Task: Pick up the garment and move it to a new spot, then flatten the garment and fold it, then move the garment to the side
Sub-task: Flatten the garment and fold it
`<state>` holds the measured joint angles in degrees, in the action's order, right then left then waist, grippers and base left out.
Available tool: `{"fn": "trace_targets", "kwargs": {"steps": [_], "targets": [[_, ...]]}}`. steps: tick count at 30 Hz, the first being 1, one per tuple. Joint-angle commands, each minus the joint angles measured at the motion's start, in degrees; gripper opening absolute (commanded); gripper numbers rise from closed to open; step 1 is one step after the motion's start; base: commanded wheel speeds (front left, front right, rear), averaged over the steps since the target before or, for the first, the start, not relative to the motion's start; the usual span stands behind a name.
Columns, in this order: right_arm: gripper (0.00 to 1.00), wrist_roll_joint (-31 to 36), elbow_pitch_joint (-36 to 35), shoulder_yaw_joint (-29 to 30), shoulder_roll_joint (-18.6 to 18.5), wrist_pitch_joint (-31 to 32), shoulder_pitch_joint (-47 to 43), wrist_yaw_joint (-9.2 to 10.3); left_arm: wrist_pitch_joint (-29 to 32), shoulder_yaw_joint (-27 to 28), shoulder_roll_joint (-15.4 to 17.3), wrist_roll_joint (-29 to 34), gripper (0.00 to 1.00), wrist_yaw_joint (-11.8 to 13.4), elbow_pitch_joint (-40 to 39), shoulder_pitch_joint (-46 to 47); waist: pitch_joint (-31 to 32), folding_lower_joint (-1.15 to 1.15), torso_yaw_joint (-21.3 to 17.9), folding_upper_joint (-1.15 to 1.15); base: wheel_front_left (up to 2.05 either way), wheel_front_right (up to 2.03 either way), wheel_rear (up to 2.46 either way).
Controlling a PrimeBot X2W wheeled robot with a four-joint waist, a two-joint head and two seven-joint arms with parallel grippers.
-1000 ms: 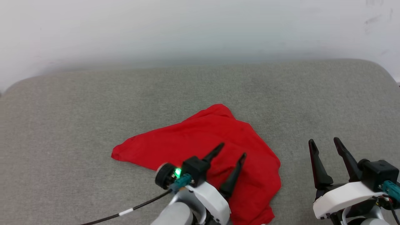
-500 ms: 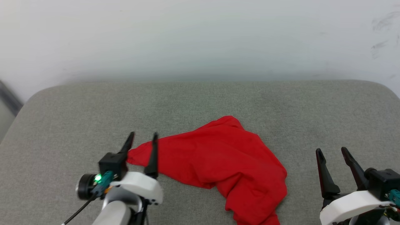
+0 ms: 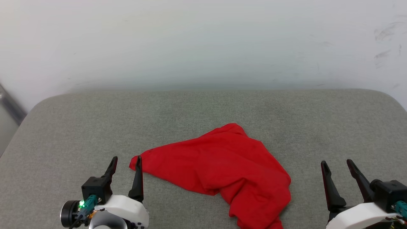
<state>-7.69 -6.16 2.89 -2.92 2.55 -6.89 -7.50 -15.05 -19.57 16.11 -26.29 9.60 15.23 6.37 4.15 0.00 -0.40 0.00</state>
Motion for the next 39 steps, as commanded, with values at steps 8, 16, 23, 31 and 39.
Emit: {"fn": "trace_targets", "kwargs": {"steps": [8,16,23,31,39], "targets": [[1.0,-1.56,0.67,1.02,0.07,0.76,-0.24,0.02,0.06,0.2,0.55,-0.33,1.0,0.56,-1.0,-0.24,-0.06,0.0,-0.4,0.0,0.0,0.0,0.0],[1.0,-3.97,9.7,7.77,0.08,12.02,3.64,0.01,0.02,-1.29,-0.85,0.51,1.0,0.22,-2.26,2.04,-2.15,0.0,1.28,0.0,0.0,0.0,0.0],[1.0,-6.72,15.39,4.72,-1.87,29.18,9.57,0.02,-0.14,-2.03,-2.33,1.25,1.0,-0.4,-2.87,4.37,-5.51,0.0,3.79,0.0,0.0,0.0,0.0],[1.0,-11.24,21.67,-1.37,-5.63,36.72,18.44,0.02,-0.17,-2.03,-3.91,2.6,1.0,-1.39,-3.52,7.57,-10.6,0.0,7.15,0.0,0.0,0.0,0.0],[0.56,-14.11,34.58,-4.09,-6.99,40.22,21.75,0.05,-0.15,-0.6,-5.55,3.83,1.0,-2.3,-3.15,8.6,-12.21,0.0,9.05,0.0,0.0,0.0,0.0]]}}
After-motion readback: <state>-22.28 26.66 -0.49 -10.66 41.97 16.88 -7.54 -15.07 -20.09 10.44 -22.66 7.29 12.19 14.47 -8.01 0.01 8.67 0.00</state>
